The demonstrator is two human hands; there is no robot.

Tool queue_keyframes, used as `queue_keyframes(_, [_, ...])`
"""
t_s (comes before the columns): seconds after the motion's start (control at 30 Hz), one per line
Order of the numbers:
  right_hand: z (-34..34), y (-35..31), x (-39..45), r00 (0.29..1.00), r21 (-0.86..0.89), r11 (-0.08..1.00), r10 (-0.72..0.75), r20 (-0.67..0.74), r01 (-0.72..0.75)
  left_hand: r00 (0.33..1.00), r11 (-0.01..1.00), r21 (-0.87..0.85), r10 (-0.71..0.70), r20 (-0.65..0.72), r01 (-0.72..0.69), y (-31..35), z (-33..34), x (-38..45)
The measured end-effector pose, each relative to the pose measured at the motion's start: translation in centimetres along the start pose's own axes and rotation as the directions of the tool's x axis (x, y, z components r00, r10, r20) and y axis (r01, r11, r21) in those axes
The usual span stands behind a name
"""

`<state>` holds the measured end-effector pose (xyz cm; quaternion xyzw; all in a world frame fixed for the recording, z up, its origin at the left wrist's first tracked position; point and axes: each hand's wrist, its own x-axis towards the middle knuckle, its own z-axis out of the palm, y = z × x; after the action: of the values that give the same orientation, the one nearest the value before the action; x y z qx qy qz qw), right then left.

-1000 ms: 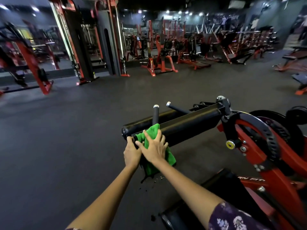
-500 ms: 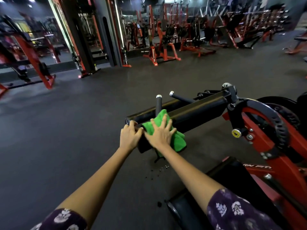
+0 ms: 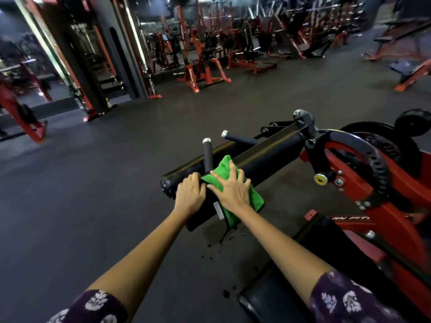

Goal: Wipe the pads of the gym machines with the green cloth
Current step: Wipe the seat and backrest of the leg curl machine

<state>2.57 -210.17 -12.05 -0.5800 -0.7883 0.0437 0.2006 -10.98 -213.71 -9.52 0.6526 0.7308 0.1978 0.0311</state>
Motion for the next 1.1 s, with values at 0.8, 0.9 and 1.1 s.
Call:
queue_keyframes(0.8, [-2.5,10.3,6.9,0.973,0.158,0.967,0.215,-0.083,-0.200,0.896,0.858,0.271,0.388,0.214,-0.436,2.9,3.2,3.7])
queue_keyframes(0.9, [-2.8,10.3,7.8,0.925,0.247,0.904,0.374,-0.063,-0.349,0.892,0.855,0.265,0.400,0.210,-0.446,2.7,3.5,3.5])
queue_keyframes(1.1, [-1.5,11.6,6.1,0.984,0.179,0.972,0.165,-0.073,-0.150,0.879,0.835,0.280,0.428,0.211,-0.474,2.4,4.3,3.7])
